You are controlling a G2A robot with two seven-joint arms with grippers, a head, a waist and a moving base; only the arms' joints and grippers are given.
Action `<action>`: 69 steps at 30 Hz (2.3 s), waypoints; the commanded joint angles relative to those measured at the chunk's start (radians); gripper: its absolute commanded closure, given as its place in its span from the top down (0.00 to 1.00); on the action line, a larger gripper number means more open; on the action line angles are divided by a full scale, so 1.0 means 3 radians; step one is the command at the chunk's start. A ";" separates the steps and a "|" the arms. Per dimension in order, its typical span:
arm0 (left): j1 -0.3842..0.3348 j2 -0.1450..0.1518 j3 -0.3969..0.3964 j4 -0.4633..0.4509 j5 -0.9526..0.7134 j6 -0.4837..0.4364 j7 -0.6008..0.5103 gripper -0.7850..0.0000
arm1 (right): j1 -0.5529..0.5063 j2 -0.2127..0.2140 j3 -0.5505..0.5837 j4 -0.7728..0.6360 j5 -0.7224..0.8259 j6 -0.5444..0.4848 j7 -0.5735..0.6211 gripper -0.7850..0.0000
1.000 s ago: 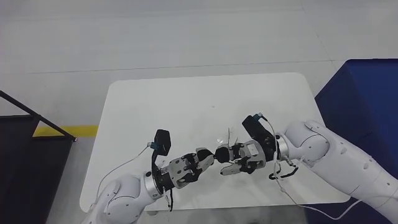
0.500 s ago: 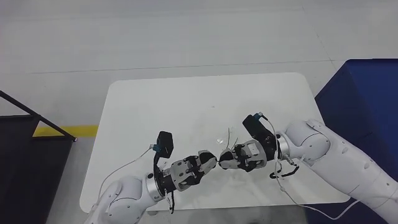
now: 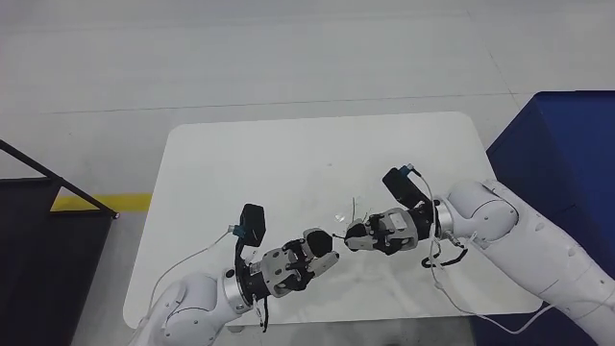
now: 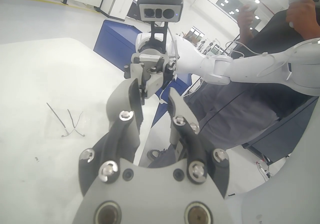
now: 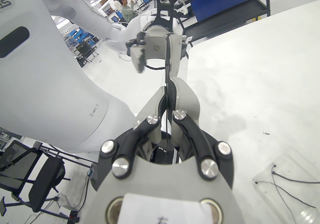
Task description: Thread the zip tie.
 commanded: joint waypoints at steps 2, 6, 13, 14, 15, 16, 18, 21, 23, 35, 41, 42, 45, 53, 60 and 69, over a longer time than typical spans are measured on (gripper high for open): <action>0.0059 0.0007 -0.0071 0.0018 0.0038 -0.0032 0.0118 1.00 | -0.0031 -0.0003 0.0062 0.0064 0.0081 0.0000 0.0021 0.00; 0.0059 0.0007 -0.0071 0.0018 0.0038 -0.0032 0.0118 1.00 | -0.0031 -0.0003 0.0062 0.0064 0.0081 0.0000 0.0021 0.00; 0.0059 0.0007 -0.0071 0.0018 0.0038 -0.0032 0.0118 1.00 | -0.0163 0.0045 0.0232 0.0293 0.0482 0.0000 -0.0044 0.00; 0.0059 0.0007 -0.0071 0.0018 0.0038 -0.0032 0.0118 1.00 | -0.0197 0.0072 0.0303 0.0347 0.0658 0.0000 0.0008 0.00; 0.0059 0.0007 -0.0071 0.0018 0.0038 -0.0032 0.0118 1.00 | -0.0238 0.0106 0.0371 0.0433 0.0788 0.0000 0.0022 0.00; 0.0059 0.0007 -0.0071 0.0018 0.0038 -0.0032 0.0118 1.00 | -0.0283 0.0144 0.0414 0.0516 0.0881 0.0019 0.0041 0.00; 0.0059 0.0007 -0.0071 0.0018 0.0038 -0.0032 0.0118 1.00 | -0.0363 0.0218 0.0482 0.0689 0.1179 0.0192 0.0214 0.00; 0.0059 0.0007 -0.0071 0.0018 0.0038 -0.0032 0.0118 1.00 | -0.0431 0.0292 0.0562 0.0678 0.1789 0.0533 0.0555 0.00; 0.0059 0.0007 -0.0071 0.0018 0.0038 -0.0032 0.0118 1.00 | -0.0451 0.0303 0.0579 0.0660 0.1888 0.0584 0.0606 0.00; 0.0059 0.0007 -0.0071 0.0018 0.0038 -0.0032 0.0118 1.00 | -0.0451 0.0303 0.0579 0.0660 0.1888 0.0584 0.0606 0.00; 0.0154 0.0068 -0.0325 0.0036 0.0182 0.0189 -0.0285 1.00 | -0.0267 0.0234 0.0574 0.0317 0.1856 0.0859 0.0880 0.00; 0.0154 0.0078 -0.0384 0.0114 0.0134 0.0165 -0.0317 1.00 | -0.0226 0.0229 0.0592 0.0169 0.1749 0.0852 0.0874 0.00; 0.0146 0.0093 -0.0466 0.0285 -0.0059 0.0109 -0.0359 1.00 | -0.0159 0.0228 0.0664 -0.0132 0.1668 0.0880 0.0902 0.00; 0.0146 0.0093 -0.0466 0.0285 -0.0059 0.0109 -0.0359 1.00 | -0.0120 0.0236 0.0704 -0.0218 0.1522 0.0917 0.0938 0.00; 0.0146 0.0093 -0.0466 0.0285 -0.0059 0.0109 -0.0359 1.00 | 0.0264 0.0143 0.0647 -0.0998 0.1272 0.1084 0.1105 0.00; 0.0146 0.0093 -0.0466 0.0285 -0.0059 0.0109 -0.0359 1.00 | 0.0581 0.0078 0.0537 -0.1211 0.1200 0.1337 0.1358 0.00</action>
